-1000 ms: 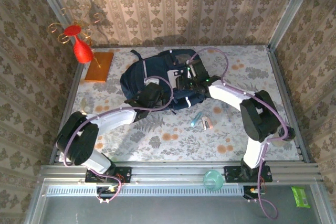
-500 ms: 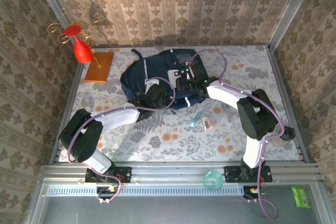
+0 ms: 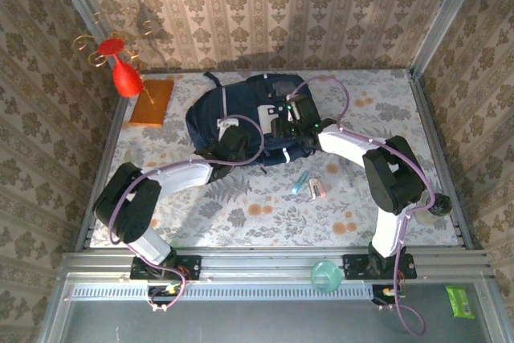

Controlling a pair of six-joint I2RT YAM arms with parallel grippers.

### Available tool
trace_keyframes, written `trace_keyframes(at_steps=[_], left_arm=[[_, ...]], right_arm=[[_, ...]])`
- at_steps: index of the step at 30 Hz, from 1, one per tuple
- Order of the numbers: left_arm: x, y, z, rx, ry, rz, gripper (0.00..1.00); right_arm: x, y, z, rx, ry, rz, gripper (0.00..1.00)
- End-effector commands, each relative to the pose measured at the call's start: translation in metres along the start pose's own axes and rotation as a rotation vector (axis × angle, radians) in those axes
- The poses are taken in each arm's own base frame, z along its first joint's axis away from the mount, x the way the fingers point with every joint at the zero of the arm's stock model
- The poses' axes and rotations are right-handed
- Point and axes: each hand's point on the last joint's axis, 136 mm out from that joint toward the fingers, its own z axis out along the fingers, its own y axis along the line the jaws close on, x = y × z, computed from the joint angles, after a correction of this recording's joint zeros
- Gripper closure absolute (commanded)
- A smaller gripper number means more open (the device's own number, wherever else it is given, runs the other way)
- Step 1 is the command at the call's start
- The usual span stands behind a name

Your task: Pack the student bag

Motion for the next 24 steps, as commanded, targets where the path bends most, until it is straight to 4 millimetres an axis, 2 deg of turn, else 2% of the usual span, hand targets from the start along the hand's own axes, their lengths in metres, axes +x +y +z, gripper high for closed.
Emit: trace_keyframes(at_steps=[1,10,13,15,19,21,24], left_arm=[[-0.02,0.015,-0.009,-0.009,-0.067,-0.048,0.47],[-0.02,0.043,-0.011,-0.033,-0.062,-0.078,0.61],[-0.022,0.04,-0.019,0.015,-0.071,-0.09,0.6],[-0.022,0.027,-0.026,0.075,-0.074,-0.088,0.52],[-0.02,-0.001,-0.031,0.092,-0.067,0.004,0.2],[-0.021,-0.01,-0.027,0.067,-0.059,0.073,0.13],[-0.021,-0.014,-0.014,0.02,-0.018,0.117,0.1]], right_arm=[[0.058,-0.046,0.008,0.141,0.183,-0.01,0.33],[0.058,-0.046,0.007,0.14,0.189,-0.012,0.34],[0.058,-0.047,0.007,0.14,0.19,-0.014,0.34],[0.058,-0.046,0.007,0.138,0.19,-0.017,0.34],[0.057,-0.048,0.008,0.138,0.186,-0.01,0.34],[0.058,-0.047,0.009,0.134,0.189,-0.006,0.34],[0.059,-0.046,0.009,0.128,0.191,-0.005,0.34]])
